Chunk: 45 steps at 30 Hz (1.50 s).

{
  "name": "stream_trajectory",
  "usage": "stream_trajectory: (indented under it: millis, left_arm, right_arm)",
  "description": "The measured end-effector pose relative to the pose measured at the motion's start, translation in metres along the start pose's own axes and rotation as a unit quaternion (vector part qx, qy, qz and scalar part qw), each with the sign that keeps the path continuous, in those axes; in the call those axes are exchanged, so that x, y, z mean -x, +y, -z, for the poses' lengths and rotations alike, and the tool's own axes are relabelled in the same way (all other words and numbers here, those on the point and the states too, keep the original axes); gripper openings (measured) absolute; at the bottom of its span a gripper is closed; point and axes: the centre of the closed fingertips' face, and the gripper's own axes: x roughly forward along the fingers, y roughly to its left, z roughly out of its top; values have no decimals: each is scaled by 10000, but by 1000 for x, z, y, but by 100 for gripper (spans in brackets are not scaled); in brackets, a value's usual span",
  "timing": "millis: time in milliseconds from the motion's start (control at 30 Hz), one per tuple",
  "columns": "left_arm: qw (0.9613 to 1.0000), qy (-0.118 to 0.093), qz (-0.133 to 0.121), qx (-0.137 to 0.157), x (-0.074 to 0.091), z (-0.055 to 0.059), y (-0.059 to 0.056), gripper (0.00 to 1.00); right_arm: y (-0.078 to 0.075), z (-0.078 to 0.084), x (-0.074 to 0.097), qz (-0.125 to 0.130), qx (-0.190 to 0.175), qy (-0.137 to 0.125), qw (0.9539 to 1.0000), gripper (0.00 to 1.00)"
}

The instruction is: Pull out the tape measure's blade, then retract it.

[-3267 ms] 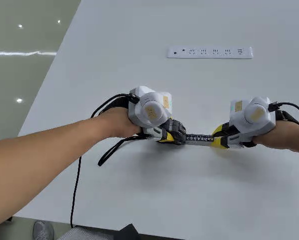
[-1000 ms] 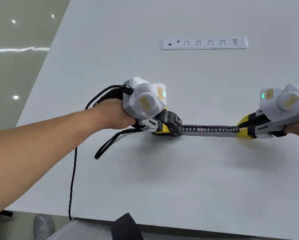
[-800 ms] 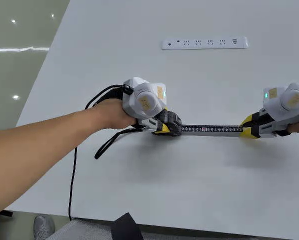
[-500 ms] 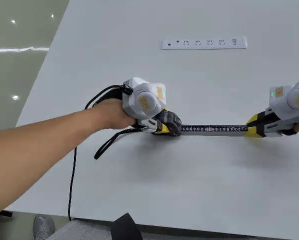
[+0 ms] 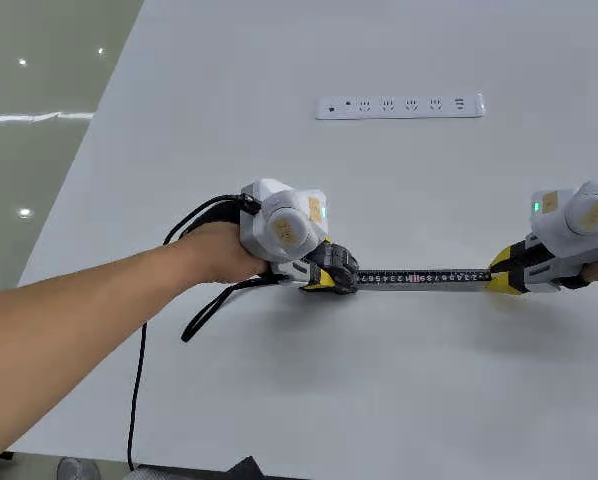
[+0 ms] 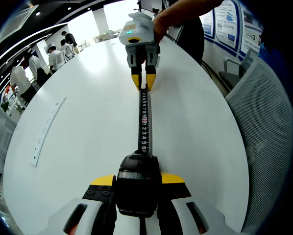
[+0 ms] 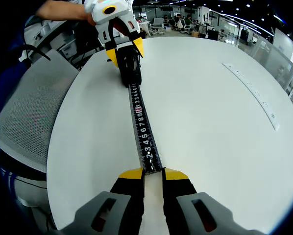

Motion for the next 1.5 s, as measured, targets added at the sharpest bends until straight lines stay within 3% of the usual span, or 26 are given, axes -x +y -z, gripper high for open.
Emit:
stream_trajectory:
  millis: [867,933,1067,1500]
  left_arm:
    - [10000,7,24,3,0,1,0,28]
    - [10000,7,26,0,0,1,0,28]
    - [10000,17,24,-3,0,1,0,28]
    - [10000,20,24,-4,0,1,0,28]
  right_arm:
    - [1,1,-3,-136,456,328,9983,13]
    - [3,-3,-4,-173,450,244,9985,14]
    - [3,-7,-9,-189,592,326,9975,13]
    - [4,-5,-8,-257,534,330,9977,13]
